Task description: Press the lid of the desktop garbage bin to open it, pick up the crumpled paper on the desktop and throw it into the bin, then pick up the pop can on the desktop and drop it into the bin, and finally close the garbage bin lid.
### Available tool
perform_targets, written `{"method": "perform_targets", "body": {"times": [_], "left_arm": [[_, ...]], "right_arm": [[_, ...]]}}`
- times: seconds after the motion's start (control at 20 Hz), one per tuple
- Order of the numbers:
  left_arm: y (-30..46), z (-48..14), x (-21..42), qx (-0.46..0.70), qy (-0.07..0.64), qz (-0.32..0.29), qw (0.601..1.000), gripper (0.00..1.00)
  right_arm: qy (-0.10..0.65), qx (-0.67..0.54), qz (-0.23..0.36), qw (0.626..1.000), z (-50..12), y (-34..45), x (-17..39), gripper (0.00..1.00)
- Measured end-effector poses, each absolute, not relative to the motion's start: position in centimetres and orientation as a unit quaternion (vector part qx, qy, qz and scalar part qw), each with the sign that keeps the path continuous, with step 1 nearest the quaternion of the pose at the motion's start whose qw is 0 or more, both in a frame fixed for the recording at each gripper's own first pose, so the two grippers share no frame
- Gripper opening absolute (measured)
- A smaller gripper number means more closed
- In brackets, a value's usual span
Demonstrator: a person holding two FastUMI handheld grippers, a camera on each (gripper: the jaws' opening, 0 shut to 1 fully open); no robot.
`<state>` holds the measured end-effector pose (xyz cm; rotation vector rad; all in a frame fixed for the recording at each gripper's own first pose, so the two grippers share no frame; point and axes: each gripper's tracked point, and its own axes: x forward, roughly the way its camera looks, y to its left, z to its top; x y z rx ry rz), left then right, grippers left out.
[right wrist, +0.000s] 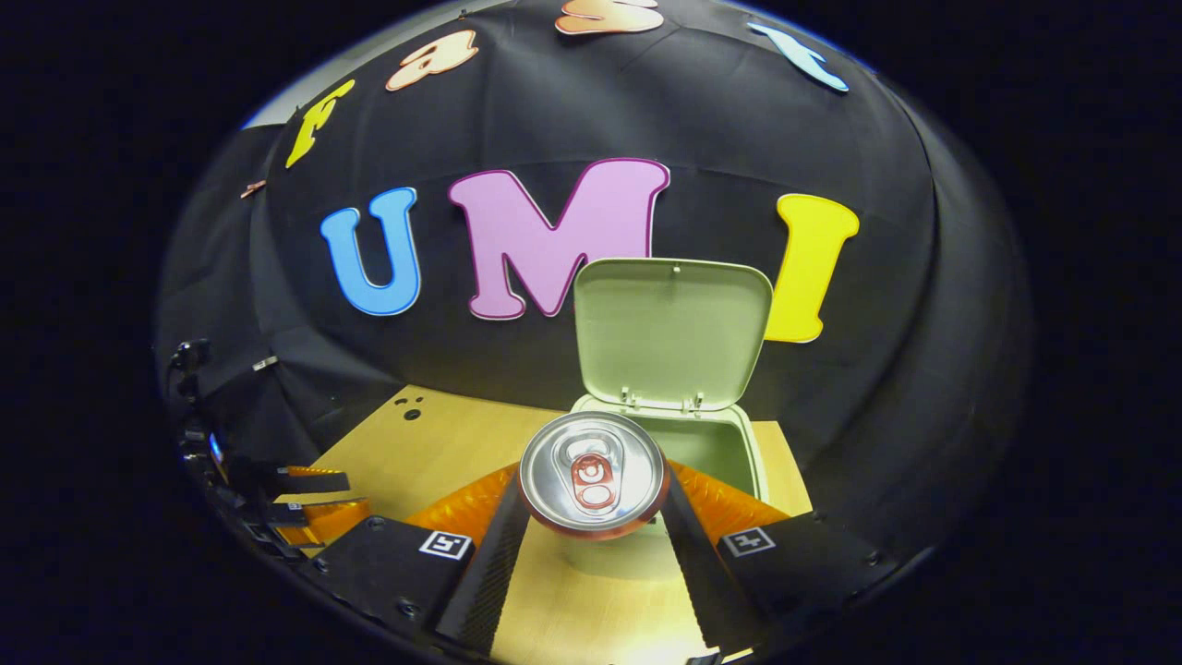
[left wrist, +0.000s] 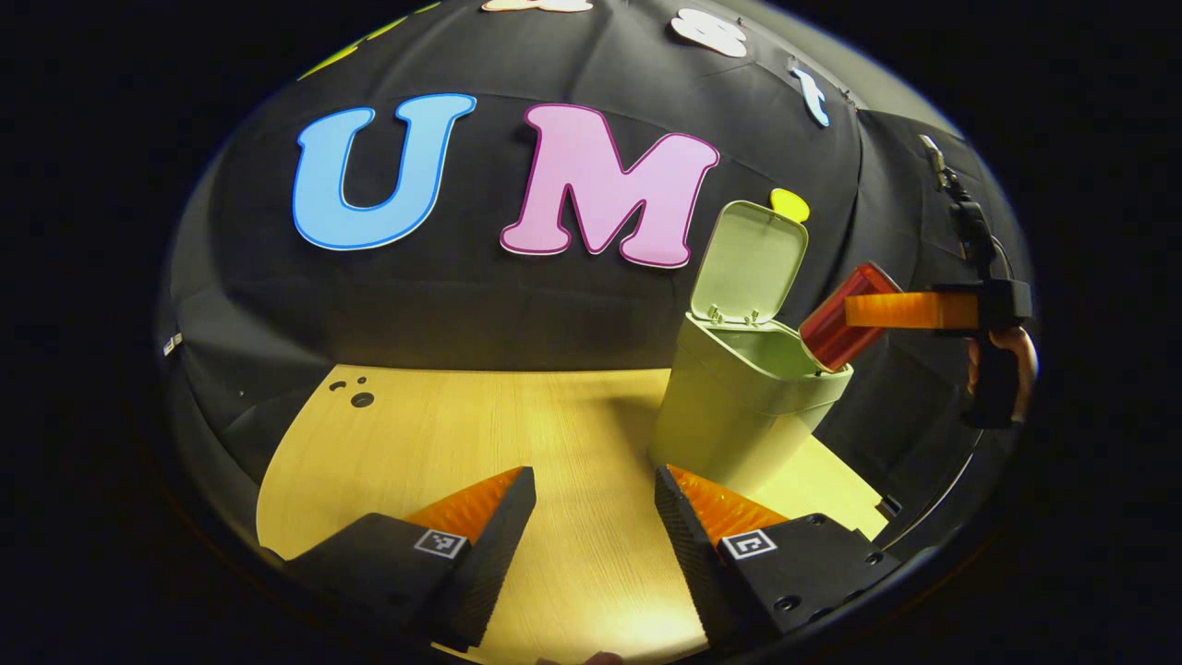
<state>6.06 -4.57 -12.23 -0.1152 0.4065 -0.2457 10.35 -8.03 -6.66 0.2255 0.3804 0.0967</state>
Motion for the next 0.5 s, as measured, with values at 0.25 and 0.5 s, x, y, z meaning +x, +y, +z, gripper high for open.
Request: {"method": "perform_targets", "body": {"times": [0.25, 0.5], "left_arm": [[-3.7, -12.4, 5.6, -0.056, 0.203, -0.113, 0.971, 0.85], [-2.8, -12.9, 5.3, -0.059, 0.207, -0.1, 0.971, 0.85]], "right_arm": [[0.222, 0.128, 0.048, 0.965, -10.2, -7.7, 14.0, 0.82], [0.28, 0.158, 0.061, 0.945, -13.8, -5.9, 15.7, 0.83]]}}
